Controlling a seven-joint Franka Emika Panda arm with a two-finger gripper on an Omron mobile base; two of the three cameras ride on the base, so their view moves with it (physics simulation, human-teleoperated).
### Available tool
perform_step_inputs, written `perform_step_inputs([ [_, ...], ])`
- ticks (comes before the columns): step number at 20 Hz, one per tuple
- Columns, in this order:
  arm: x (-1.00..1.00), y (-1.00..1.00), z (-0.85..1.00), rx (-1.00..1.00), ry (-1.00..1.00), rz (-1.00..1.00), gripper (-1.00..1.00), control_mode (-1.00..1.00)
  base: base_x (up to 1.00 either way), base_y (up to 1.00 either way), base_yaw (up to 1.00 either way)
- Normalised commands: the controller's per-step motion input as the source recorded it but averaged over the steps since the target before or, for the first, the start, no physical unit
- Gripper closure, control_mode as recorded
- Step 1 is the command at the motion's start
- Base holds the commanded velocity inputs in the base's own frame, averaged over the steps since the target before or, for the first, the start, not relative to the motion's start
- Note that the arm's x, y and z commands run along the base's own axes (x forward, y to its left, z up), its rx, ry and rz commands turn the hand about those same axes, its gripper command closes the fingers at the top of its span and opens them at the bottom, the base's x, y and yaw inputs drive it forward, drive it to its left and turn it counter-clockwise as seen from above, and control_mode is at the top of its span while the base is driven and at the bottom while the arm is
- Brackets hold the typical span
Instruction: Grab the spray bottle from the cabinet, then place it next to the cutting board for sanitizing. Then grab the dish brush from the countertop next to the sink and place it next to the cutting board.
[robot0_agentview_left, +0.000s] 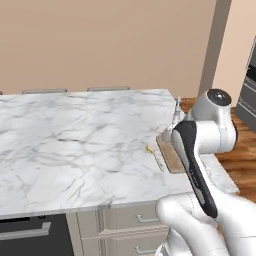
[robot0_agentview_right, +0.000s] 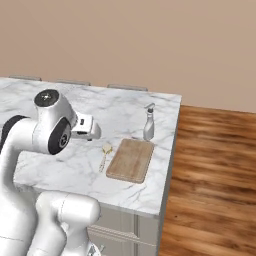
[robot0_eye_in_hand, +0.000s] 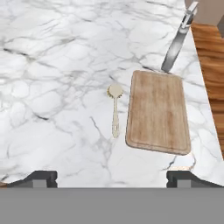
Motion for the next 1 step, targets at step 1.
perform_step_inputs([
  [1,-0.96,0.00,0.48,0.00,-0.08,0.00,-1.00,-1.00,0.00,0.00,0.00],
])
